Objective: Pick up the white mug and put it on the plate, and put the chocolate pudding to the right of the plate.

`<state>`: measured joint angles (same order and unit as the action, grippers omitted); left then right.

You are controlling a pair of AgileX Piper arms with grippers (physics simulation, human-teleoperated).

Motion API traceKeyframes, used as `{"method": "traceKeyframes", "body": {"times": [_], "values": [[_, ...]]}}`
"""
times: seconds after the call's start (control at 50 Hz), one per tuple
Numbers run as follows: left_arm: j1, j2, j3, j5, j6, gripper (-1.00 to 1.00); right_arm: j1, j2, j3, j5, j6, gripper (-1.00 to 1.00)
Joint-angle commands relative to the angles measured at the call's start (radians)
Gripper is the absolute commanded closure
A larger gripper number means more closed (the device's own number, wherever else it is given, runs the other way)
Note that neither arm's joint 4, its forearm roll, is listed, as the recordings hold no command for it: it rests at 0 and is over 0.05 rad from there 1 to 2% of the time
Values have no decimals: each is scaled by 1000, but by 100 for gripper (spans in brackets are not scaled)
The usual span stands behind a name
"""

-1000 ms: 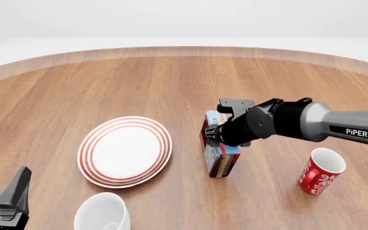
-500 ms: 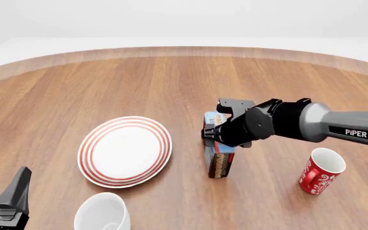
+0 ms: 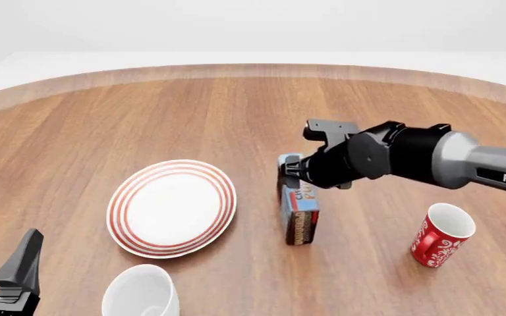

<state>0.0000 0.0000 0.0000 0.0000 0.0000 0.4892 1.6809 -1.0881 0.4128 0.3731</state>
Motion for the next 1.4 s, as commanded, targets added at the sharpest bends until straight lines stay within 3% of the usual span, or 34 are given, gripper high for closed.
{"method": "traceKeyframes", "body": {"times": [0.02, 0.82, 0.84, 0.86, 1.1, 1.14, 1.4], "values": [[0, 0, 0, 0, 0, -100, -6, -45, 9, 13, -18, -100], [0, 0, 0, 0, 0, -100, 13, -236, 122, -14, -15, -100], [0, 0, 0, 0, 0, -100, 19, -252, 129, -22, -37, -100], [0, 0, 0, 0, 0, -100, 22, -256, 138, -24, -22, -100], [0, 0, 0, 0, 0, -100, 31, -351, 207, -57, -67, -100], [0, 0, 0, 0, 0, -100, 49, -366, 228, -66, -41, -100], [0, 0, 0, 0, 0, -100, 102, -472, 313, -109, -31, -100]]}}
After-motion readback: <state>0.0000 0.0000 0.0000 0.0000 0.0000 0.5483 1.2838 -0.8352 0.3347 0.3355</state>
